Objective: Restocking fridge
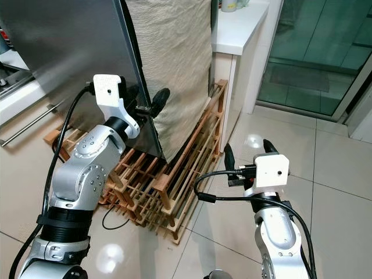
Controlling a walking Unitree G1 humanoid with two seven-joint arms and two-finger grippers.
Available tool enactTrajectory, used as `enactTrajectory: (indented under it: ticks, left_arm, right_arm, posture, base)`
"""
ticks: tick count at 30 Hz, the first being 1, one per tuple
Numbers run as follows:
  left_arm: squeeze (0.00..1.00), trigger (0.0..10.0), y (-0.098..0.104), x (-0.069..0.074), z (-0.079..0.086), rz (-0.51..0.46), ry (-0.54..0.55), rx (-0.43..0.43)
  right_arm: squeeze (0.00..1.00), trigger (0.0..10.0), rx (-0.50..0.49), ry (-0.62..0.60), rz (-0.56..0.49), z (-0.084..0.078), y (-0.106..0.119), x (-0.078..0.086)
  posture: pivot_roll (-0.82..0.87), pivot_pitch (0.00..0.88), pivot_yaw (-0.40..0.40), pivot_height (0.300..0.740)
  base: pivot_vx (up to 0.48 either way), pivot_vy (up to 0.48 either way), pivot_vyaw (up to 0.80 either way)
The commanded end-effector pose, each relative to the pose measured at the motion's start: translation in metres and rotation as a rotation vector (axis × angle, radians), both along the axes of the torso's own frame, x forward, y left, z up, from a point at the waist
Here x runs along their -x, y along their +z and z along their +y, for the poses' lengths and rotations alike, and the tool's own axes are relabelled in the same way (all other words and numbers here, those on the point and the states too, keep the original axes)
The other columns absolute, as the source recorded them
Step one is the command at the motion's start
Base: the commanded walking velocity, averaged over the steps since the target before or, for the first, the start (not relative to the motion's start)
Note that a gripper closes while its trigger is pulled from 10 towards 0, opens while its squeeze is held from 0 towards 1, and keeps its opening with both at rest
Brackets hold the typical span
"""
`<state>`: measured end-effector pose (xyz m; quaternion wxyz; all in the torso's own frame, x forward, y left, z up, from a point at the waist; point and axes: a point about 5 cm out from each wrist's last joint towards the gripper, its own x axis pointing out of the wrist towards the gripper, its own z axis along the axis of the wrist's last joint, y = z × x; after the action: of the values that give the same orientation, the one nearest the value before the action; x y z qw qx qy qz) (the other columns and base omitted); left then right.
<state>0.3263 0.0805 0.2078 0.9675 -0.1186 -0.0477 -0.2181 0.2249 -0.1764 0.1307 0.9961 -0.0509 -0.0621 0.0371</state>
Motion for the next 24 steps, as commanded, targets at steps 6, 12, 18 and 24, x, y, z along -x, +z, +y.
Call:
enactTrajectory:
  ticks: [6, 12, 18, 24]
  left_arm:
    - [0.0, 10.0, -0.009, -0.007, -0.015, 0.057, -0.065, -0.003]
    - [0.0, 10.0, -0.007, -0.013, -0.03, 0.076, -0.113, 0.035]
    - [0.0, 10.0, -0.017, -0.021, -0.031, 0.136, -0.09, 0.065]
    - [0.0, 10.0, -0.019, -0.024, -0.051, 0.101, -0.183, 0.032]
  right_arm:
    - [0.0, 10.0, -0.01, 0.014, 0.005, 0.002, 0.0, 0.0]
    - [0.0, 10.0, -0.011, 0.012, 0.008, 0.003, -0.001, -0.001]
    - [0.0, 10.0, -0.015, 0.005, 0.007, 0.004, -0.001, 0.0]
    - [0.0, 10.0, -0.023, 0.015, 0.012, 0.006, -0.002, 0.0]
  posture:
    - [-0.17, 0.0, 0.101, 0.74]
    - [-0.18, 0.0, 0.108, 0.74]
    - [-0.18, 0.0, 0.113, 0.74]
    - [-0.19, 0.0, 0.109, 0.74]
  base:
    - [0.0, 0.0, 0.0]
    - [0.0, 0.0, 0.0]
    - [0.0, 0.0, 0.0]
    - [0.0, 0.0, 0.0]
